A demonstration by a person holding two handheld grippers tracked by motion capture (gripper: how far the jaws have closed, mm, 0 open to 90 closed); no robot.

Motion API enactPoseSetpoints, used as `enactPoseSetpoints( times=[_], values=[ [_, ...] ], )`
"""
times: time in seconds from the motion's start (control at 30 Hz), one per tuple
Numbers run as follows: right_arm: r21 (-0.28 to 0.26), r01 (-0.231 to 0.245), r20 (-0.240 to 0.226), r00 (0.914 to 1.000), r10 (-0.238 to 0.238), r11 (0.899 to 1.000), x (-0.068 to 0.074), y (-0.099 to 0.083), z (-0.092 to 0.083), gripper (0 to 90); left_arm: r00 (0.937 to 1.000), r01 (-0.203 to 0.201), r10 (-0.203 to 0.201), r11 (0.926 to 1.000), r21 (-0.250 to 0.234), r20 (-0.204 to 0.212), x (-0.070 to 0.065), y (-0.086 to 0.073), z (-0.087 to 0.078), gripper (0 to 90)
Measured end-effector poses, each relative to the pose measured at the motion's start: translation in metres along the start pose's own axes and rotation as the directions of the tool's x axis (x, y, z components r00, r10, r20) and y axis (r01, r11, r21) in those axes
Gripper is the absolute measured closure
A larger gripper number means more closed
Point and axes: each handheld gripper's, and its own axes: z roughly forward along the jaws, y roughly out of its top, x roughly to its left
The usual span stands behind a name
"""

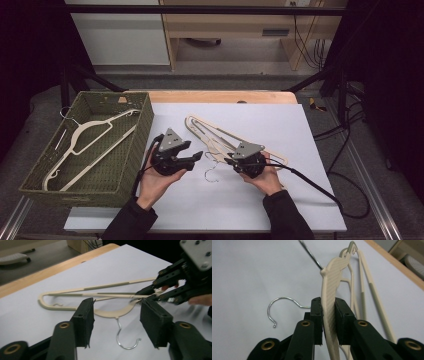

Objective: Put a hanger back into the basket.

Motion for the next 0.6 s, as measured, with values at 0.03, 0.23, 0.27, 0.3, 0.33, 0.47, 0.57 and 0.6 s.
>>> enactPoseSetpoints(
  times=[0.03, 0.23, 0.27, 0.3, 0.33, 0.47, 0.57, 0.6],
  values=[
    [-0.001, 0.003, 0.010, 0.9999, -0.003, 1.000, -0.001, 0.001, -0.003, 80.1, 1.0000, -0.004, 0.004, 0.9999, -0.013, -0.003, 0.003, -0.003, -0.005, 41.1],
    [0.008, 0.021, 0.077, 0.9968, -0.022, 1.000, -0.009, 0.001, -0.015, 82.8, 0.9998, 0.013, -0.012, 0.9990, -0.043, 0.017, 0.012, -0.015, -0.018, 31.0],
    [0.007, 0.022, 0.089, 0.9958, -0.023, 1.000, -0.011, 0.000, -0.018, 83.4, 0.9998, 0.011, -0.010, 0.9988, -0.047, 0.019, 0.012, -0.017, -0.020, 28.9],
    [0.002, 0.021, 0.103, 0.9944, -0.022, 1.000, -0.013, 0.000, -0.021, 84.2, 0.9997, 0.007, -0.006, 0.9987, -0.050, 0.023, 0.013, -0.018, -0.021, 26.0],
    [-0.001, 0.019, 0.115, 0.9931, -0.019, 1.000, -0.014, -0.001, -0.023, 84.8, 0.9997, 0.003, -0.002, 0.9987, -0.050, 0.023, 0.014, -0.020, -0.022, 22.8],
    [-0.026, -0.007, 0.150, 0.9887, 0.011, 1.000, -0.024, -0.005, -0.034, 86.5, 0.9995, -0.003, 0.005, 0.9979, -0.065, 0.031, 0.016, -0.026, -0.024, 13.0],
    [-0.036, -0.035, 0.148, 0.9881, 0.040, 0.999, -0.027, -0.006, -0.040, 86.5, 0.9989, -0.003, 0.007, 0.9969, -0.079, 0.047, 0.017, -0.033, -0.026, 9.6],
    [-0.038, -0.035, 0.150, 0.9879, 0.040, 0.999, -0.027, -0.005, -0.043, 86.5, 0.9984, -0.003, 0.008, 0.9962, -0.087, 0.056, 0.018, -0.036, -0.027, 8.9]
  ],
)
